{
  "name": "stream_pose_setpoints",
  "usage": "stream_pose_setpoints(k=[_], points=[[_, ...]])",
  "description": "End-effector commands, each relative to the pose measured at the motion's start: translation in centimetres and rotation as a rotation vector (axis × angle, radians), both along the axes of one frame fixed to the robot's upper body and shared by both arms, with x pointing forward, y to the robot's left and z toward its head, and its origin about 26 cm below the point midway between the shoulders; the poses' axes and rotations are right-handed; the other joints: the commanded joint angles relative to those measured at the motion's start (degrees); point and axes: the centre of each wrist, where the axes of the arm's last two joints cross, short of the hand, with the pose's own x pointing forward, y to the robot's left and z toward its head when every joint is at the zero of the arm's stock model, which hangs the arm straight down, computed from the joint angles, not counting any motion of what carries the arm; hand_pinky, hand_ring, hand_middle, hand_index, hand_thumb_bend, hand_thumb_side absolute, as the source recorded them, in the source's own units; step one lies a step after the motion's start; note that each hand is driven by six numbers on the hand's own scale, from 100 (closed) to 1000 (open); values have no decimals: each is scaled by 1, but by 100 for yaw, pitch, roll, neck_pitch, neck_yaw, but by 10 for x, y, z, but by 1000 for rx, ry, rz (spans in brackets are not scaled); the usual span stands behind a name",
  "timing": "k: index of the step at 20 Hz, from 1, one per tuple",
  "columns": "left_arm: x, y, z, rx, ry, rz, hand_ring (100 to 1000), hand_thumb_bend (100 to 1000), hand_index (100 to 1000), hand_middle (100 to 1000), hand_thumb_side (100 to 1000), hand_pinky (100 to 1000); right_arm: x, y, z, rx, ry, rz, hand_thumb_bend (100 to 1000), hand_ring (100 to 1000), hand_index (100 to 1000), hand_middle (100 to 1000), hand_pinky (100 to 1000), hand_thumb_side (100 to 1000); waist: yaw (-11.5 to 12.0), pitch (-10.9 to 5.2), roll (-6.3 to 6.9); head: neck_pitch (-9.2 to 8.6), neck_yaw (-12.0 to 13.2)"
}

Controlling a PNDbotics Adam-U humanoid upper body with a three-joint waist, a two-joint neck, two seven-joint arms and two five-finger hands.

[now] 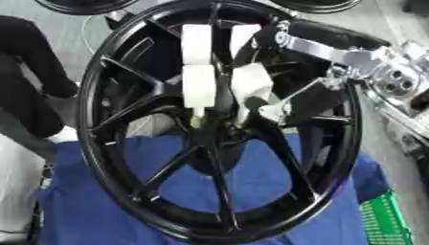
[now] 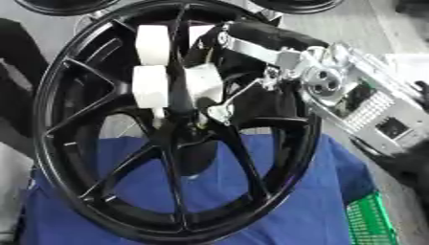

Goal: Pull the pin out of the wheel hub.

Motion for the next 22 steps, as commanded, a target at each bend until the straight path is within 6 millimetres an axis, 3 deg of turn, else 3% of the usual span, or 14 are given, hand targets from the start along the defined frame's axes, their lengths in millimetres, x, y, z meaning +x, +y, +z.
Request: stream_pose_setpoints(k=[1, 8, 22], points=[[-1, 2, 10, 29, -23, 0, 864, 363, 829, 867, 799, 915, -4, -2, 10, -2, -24, 8, 173, 677, 705, 648, 721, 100, 2, -92, 11, 0, -4], [-1, 2, 10, 29, -23, -2, 859, 360, 828, 862, 801, 916, -4, -1, 11, -7, -11, 17, 153, 612, 661, 587, 676, 100, -3, -90, 9, -8, -16], [0, 2, 11, 28, -26, 2, 857, 359, 824, 859, 803, 919, 5, 1, 4, -14, 55, 13, 153, 594, 693, 620, 661, 100, 66, -51, -19, -105, -57]])
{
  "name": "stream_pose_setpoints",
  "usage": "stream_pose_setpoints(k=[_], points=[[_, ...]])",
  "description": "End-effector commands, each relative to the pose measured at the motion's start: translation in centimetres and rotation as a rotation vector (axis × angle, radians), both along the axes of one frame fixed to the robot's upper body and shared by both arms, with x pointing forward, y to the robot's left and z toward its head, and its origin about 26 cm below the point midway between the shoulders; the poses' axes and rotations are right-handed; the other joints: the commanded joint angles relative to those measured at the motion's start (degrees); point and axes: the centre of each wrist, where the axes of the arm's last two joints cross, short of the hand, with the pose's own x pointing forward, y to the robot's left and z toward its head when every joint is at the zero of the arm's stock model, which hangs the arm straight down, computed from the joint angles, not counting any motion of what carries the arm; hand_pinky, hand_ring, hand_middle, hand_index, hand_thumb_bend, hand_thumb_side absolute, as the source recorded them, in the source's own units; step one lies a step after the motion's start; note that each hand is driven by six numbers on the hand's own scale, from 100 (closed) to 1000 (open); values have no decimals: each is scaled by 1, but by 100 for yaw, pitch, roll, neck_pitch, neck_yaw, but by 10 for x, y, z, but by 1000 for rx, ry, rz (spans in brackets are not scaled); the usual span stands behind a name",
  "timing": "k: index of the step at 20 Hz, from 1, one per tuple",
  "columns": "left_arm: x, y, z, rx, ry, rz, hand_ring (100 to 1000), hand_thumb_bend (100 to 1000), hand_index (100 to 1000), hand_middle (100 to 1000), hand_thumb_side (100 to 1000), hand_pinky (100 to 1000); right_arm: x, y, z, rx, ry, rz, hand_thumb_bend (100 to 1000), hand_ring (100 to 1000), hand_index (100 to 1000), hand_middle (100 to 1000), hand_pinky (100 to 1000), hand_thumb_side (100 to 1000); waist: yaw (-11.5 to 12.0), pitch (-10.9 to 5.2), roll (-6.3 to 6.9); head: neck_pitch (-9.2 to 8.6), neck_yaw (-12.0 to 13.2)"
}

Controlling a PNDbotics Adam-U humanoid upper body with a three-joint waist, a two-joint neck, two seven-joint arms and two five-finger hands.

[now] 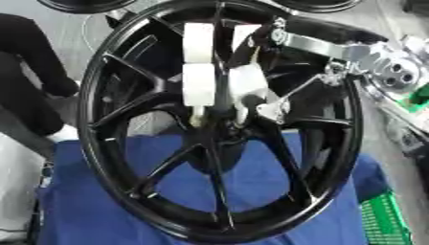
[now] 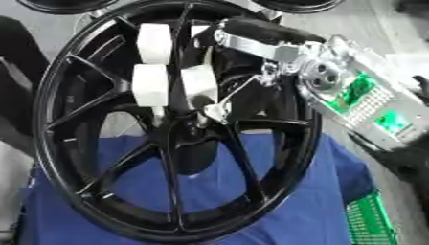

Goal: Pull the pin out of the wheel hub.

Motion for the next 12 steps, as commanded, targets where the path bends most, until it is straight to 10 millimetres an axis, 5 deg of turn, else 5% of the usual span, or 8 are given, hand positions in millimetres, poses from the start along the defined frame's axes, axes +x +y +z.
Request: stream_pose_setpoints(k=[1, 12], points=[[0, 2, 11, 28, -28, 2, 857, 359, 823, 859, 803, 919, 3, -1, 0, -2, 13, -6, 146, 587, 691, 617, 657, 100, 21, -62, 12, -84, -26], [-2, 4, 9, 28, -20, 12, 857, 354, 820, 860, 803, 920, -12, -5, 18, 122, 11, 12, 100, 381, 624, 482, 571, 100, -50, -124, 6, -38, -23]])
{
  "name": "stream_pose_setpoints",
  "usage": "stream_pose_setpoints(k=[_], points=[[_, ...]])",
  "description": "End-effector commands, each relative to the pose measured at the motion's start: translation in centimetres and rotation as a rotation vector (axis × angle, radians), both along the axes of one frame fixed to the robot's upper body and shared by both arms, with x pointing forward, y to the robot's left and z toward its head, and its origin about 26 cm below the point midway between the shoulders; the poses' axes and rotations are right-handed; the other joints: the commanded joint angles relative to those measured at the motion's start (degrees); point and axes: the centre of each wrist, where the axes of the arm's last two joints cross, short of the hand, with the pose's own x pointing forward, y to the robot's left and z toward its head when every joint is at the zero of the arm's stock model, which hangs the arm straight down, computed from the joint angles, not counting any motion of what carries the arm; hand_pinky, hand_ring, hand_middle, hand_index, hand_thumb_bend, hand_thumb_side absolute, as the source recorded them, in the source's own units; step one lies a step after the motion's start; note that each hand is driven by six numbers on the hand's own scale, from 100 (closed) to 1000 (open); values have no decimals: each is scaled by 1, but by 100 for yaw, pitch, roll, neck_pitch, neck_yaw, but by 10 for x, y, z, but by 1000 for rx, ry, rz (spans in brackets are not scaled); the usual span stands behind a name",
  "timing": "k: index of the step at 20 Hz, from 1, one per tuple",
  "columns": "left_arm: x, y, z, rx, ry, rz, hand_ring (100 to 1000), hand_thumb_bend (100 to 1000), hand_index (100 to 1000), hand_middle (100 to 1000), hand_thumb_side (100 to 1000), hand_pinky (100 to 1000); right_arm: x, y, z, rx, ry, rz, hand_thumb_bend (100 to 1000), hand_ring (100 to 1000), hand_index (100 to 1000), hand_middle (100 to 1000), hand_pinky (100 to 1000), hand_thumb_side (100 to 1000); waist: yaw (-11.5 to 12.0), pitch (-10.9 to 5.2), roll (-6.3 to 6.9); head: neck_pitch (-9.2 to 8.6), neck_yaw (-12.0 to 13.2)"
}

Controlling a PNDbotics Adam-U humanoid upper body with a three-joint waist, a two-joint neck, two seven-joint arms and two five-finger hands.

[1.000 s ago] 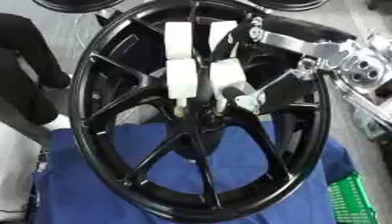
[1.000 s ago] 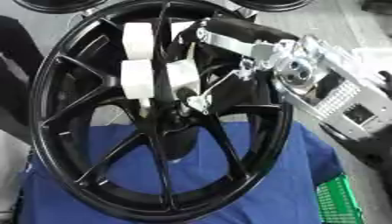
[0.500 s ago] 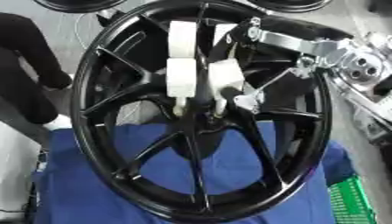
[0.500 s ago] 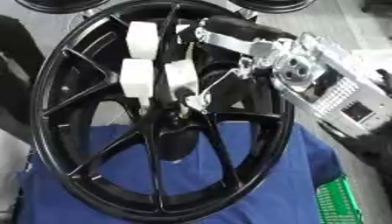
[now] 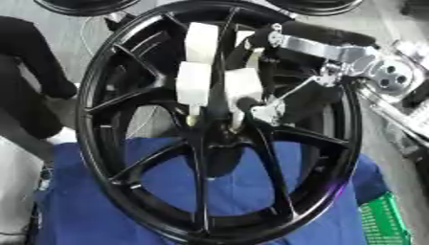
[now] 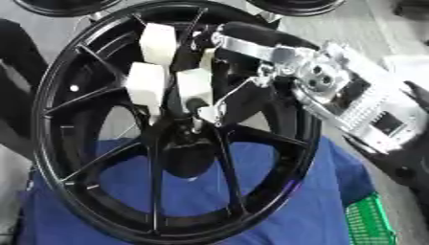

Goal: Pull the pin out of the wheel hub.

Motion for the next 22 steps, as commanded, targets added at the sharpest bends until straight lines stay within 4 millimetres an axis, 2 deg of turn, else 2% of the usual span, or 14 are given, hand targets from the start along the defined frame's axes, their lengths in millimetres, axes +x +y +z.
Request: stream_pose_setpoints(k=[1, 6, 14, 18, 22], points=[[-2, 4, 9, 29, -20, 13, 857, 355, 820, 860, 803, 920, -13, -6, 21, 30, -44, 8, 100, 380, 623, 481, 570, 100, -18, -147, 8, -8, -6], [-3, 6, 8, 32, -15, 18, 858, 355, 820, 860, 802, 920, -34, -11, 40, 68, -39, 11, 100, 378, 625, 480, 566, 100, -57, -206, -3, 25, 11], [-5, 8, 6, 36, -7, 27, 858, 356, 819, 860, 800, 921, -37, -28, 68, 184, -94, -2, 100, 373, 627, 480, 565, 100, -134, -300, -29, 43, 59], [-5, 10, 5, 35, -8, 35, 858, 356, 819, 861, 799, 921, -34, -60, 83, 340, -128, -53, 100, 368, 629, 477, 562, 100, -183, -322, -22, -17, 44], [-7, 12, 7, 35, -15, 49, 859, 358, 819, 862, 797, 921, -32, -116, 88, 521, -164, -182, 100, 374, 633, 480, 564, 100, -244, -298, -17, -77, 75]])
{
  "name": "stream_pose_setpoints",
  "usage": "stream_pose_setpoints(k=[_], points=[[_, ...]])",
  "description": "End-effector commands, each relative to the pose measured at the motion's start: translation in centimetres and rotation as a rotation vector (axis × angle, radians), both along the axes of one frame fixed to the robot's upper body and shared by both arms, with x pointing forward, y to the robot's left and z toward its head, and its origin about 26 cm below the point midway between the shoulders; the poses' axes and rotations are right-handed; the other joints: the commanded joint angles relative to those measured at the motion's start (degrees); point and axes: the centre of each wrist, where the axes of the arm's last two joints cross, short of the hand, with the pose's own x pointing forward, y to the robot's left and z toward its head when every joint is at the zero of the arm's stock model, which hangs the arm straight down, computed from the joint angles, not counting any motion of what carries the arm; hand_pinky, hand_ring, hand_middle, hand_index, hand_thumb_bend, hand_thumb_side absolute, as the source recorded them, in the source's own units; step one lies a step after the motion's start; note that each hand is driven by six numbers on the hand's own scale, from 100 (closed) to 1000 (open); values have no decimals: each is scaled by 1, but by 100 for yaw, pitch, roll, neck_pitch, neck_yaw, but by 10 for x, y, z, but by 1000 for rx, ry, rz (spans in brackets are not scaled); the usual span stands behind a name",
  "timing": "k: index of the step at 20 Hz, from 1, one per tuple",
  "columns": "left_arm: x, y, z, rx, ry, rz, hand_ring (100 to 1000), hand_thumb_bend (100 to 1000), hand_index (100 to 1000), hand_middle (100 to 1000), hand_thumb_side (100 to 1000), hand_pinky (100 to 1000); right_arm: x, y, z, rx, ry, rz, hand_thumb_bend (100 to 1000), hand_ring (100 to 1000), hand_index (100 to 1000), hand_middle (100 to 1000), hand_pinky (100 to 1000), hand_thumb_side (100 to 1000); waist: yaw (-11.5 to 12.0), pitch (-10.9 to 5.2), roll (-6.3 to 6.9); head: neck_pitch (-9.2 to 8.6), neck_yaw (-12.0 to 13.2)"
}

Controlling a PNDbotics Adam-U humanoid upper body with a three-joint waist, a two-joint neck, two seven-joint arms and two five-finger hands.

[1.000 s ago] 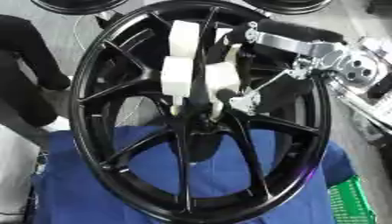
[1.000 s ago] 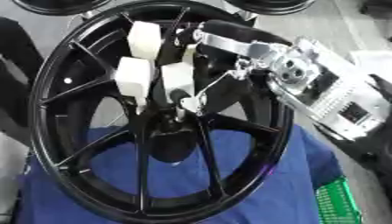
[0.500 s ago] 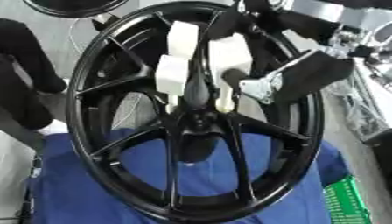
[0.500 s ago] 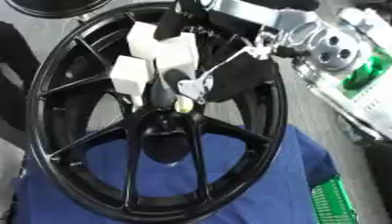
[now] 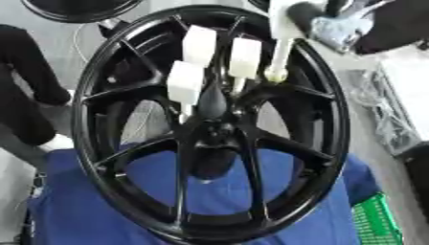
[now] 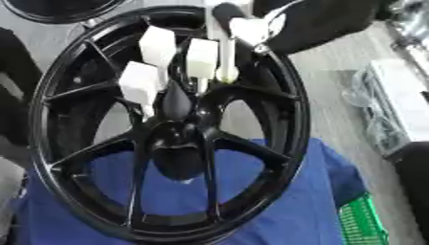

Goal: Pull the pin out of the wheel hub.

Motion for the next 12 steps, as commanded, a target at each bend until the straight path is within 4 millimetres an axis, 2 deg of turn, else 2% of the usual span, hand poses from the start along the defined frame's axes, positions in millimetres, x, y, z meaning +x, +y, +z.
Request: stream_pose_setpoints(k=[1, 4, 7, 12], points=[[-3, 7, 11, 33, -26, 24, 859, 358, 819, 861, 797, 921, -10, -44, 20, 128, -96, -119, 100, 379, 636, 483, 571, 100, -31, -140, 27, -95, 41], [-3, 8, 13, 32, -34, 32, 859, 357, 819, 861, 794, 921, -12, -82, 11, 229, -135, -276, 100, 384, 640, 486, 578, 100, -67, -116, 77, -112, 85], [-4, 9, 14, 32, -42, 42, 859, 357, 819, 861, 792, 921, -15, -116, -12, 303, -146, -445, 100, 384, 641, 487, 578, 100, -100, -100, 127, -108, 153], [-6, 12, 14, 22, -52, 68, 858, 362, 820, 861, 787, 921, -23, -159, -78, 360, -117, -732, 100, 412, 660, 508, 617, 100, -210, -98, 209, -46, 257]])
